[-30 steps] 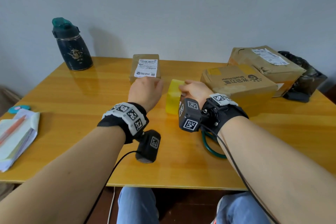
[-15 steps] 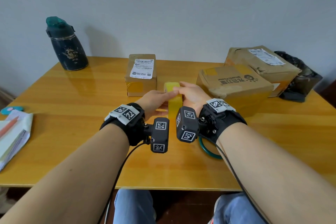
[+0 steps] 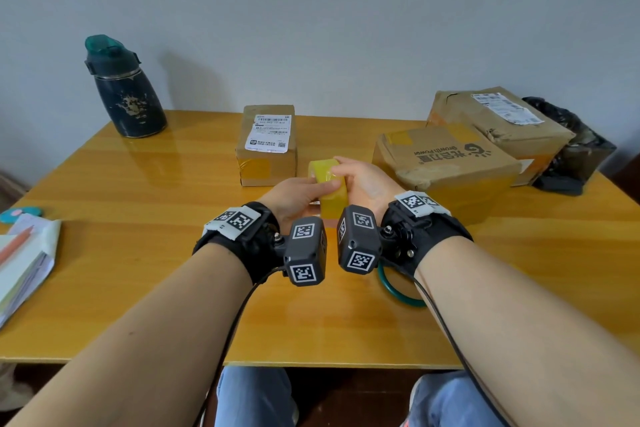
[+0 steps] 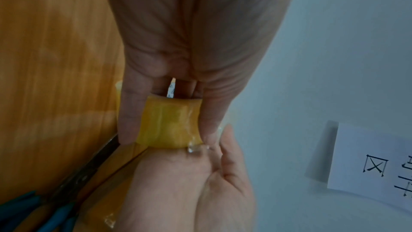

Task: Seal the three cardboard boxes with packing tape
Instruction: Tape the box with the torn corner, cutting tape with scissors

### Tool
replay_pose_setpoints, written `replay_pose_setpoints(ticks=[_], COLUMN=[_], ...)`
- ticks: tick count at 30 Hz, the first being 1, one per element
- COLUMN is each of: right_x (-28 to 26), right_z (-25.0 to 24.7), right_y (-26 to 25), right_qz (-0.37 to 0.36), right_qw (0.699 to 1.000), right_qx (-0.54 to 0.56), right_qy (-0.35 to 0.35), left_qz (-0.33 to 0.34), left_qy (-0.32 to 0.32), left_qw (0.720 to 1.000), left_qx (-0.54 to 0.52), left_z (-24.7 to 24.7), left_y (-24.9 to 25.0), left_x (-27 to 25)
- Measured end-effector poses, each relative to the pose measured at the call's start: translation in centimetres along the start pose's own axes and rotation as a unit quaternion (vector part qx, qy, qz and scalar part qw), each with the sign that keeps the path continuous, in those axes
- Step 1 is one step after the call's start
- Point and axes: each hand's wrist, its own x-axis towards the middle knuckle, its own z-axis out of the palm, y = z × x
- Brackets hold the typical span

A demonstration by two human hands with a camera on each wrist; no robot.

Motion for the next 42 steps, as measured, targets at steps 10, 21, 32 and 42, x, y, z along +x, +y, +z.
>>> replay_pose_setpoints(ticks=[10,21,32,42], right_x=[-0.5,-1.8,-2.2,0.2], right_z=[-0.9,-0.5,-0.4,-0.8], right_y=[0.7,0.2,-0.1,-0.6], right_qz=[0.033,0.100,-0.006,-0.039], right_qw=[0.997,0.991,0.999,0.990], right_qx=[0.037,-0.007,0.013,0.022], right_qy=[-0.064,-0.084,0.052,0.135], left_qz=[-0.017,-0.028,0.014,-0.025], left_qy=[0.006,-0.002,0.011,0.005], left_qw=[0.998,1.000,0.997,0.993], left_qx=[0.063,0.004,0.071,0.119], left_z=[0.1,0.4,0.0,-1.2], left_y=[0.7,0.7,0.2,-0.6], left_x=[-0.2,-1.2,-1.5,-1.1])
